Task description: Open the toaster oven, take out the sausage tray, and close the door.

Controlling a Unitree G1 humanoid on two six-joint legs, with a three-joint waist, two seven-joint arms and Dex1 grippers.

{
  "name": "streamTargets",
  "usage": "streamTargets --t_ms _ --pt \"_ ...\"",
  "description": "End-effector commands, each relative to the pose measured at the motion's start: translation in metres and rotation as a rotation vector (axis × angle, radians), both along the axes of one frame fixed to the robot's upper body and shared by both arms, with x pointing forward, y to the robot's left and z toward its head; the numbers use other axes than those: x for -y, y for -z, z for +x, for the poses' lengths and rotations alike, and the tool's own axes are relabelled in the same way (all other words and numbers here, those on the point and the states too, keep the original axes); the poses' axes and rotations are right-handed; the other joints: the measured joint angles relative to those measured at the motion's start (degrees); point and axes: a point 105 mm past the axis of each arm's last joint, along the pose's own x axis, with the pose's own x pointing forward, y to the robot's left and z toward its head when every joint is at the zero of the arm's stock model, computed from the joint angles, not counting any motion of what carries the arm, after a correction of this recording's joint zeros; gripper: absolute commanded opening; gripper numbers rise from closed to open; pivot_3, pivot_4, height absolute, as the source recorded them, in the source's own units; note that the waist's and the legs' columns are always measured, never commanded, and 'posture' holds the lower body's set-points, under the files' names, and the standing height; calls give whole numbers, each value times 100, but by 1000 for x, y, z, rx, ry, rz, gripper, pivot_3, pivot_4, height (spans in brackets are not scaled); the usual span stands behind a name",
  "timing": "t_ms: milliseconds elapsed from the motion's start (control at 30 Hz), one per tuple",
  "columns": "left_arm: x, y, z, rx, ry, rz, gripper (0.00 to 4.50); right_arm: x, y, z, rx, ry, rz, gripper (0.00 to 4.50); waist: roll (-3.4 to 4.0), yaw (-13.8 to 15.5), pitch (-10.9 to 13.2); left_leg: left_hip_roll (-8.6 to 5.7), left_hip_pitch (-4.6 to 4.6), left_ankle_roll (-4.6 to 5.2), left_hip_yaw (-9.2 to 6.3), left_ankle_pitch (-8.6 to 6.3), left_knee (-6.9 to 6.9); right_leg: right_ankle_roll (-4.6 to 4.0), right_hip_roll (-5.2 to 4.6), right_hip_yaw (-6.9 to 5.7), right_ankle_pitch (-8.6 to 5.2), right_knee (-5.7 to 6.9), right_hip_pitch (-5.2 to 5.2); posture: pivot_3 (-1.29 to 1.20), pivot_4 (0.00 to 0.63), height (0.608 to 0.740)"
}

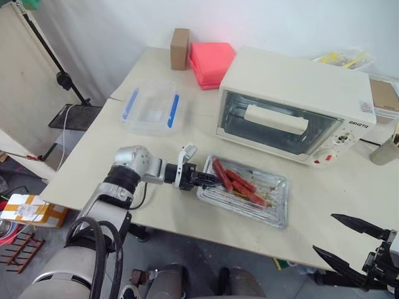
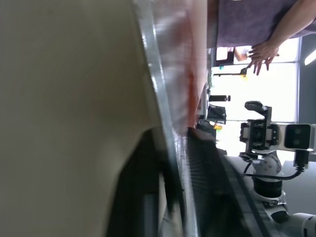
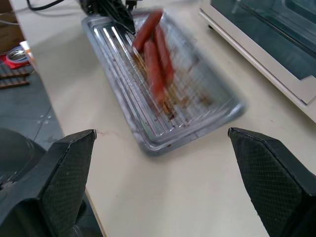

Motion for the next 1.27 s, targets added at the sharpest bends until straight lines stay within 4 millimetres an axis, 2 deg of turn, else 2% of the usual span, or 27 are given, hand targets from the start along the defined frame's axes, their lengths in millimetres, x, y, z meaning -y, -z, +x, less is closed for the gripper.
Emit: streamTargets --t_ms 33,167,300,367,433,533,600,633,733,867,1067,1267 --pt "1 7 0 3 19 13 2180 -8 -3 0 28 -12 2 4500 0 -23 0 0 -1 9 -2 4 -1 0 0 0 0 -2 -1 0 150 740" --pt "-8 1 5 46 -1 -6 3417 -10 0 3 27 -28 7 4500 -3 -58 2 0 -4 36 -4 18 -1 1 -2 0 0 -2 -3 0 150 740" --pt "-36 -12 11 228 -41 -30 4478 -6 0 16 42 -46 2 4500 -7 -211 4 0 0 17 -5 12 -1 1 -6 2 0 11 -4 0 150 740" --pt "-47 -17 16 317 -86 -38 4478 -4 0 18 48 -48 4 4500 -6 -262 5 1 7 16 -5 18 -5 0 -6 6 0 19 -4 0 150 740" --pt "-61 -21 18 516 -90 -28 4478 -3 -1 22 53 -55 5 4500 -5 -346 5 1 6 41 -5 42 -17 -3 -6 5 -1 25 -13 0 150 740" --pt "-76 -30 15 655 -106 -59 4478 -1 -1 27 59 -61 11 4500 -4 -352 6 1 3 41 -5 45 -19 -4 -6 4 -2 27 -19 0 150 740" --pt "-119 -41 10 991 -100 33 4478 -1 -4 37 72 -82 35 4500 -8 -407 8 1 2 43 -2 45 -17 -4 -6 6 -2 28 -23 0 150 740" --pt "-132 -45 5 1122 -78 79 4478 -1 -5 41 75 -90 44 4500 -12 -454 10 1 1 43 0 44 -20 -4 -6 9 -2 28 -27 0 150 740" --pt "-150 -52 -3 1311 -63 125 4478 -2 -8 47 83 -123 51 4500 -11 -446 13 1 -7 43 -3 44 -25 -8 -6 11 -3 28 -40 0 150 740" --pt "-162 -52 -5 1469 -54 212 4478 -5 -12 51 75 -177 38 4500 0 -288 16 -14 -16 62 -3 39 -14 -5 -26 5 -1 27 -40 0 150 740" --pt "-178 -37 -16 1512 29 302 4478 -10 -16 53 75 -231 36 4500 -1 -323 16 -17 -27 80 0 31 -16 -1 -30 -4 0 23 -49 0 150 740" --pt "-180 -46 -5 1542 -52 303 4478 -10 -7 52 67 -225 42 4500 -4 -336 18 -17 -27 91 0 34 -7 3 -30 -21 2 29 -42 0 150 740"
